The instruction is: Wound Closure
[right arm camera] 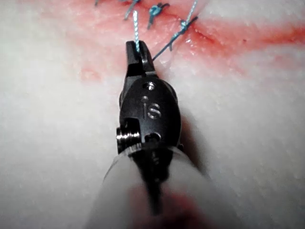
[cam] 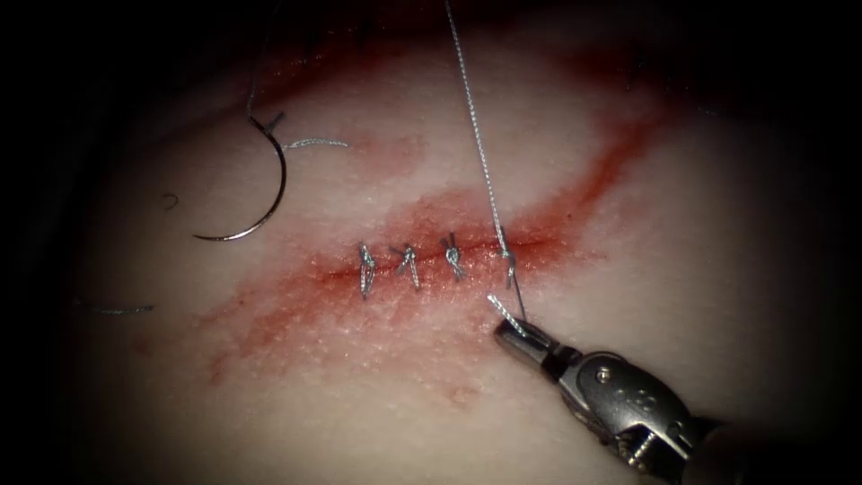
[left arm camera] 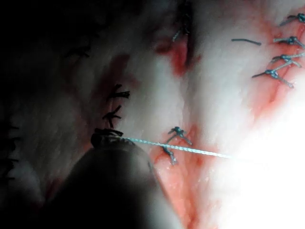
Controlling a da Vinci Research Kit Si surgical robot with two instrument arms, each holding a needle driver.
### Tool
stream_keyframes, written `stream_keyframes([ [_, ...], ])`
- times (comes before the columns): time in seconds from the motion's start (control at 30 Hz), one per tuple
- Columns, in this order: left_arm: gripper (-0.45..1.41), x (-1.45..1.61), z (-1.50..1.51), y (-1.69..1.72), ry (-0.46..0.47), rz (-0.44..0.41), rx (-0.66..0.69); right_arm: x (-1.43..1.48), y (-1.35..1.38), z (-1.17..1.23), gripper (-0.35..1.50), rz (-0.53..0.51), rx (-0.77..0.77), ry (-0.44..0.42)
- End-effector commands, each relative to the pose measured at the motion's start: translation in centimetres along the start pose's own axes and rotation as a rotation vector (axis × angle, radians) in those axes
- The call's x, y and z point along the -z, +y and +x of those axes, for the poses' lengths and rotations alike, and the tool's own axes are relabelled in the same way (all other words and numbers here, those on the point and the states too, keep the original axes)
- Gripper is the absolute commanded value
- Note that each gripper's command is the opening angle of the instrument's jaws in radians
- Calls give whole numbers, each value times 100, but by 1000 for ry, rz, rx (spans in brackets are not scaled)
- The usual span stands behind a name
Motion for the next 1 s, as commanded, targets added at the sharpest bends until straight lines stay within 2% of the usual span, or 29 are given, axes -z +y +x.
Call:
stream_keyframes([
  [0.03,-45,-7,3,-1,1,7,-6,-7,-5,-7,-35,2,-1,1],
  [0.2,-45,-15,5,-22,-17,65,-31,-7,-7,-11,-35,26,2,6],
  [0.5,-45,-23,10,-43,-12,198,-49,1,-23,-51,-35,81,52,-68],
  [1.0,-45,-25,4,-79,-21,260,-47,28,-43,-71,-35,112,82,-128],
])
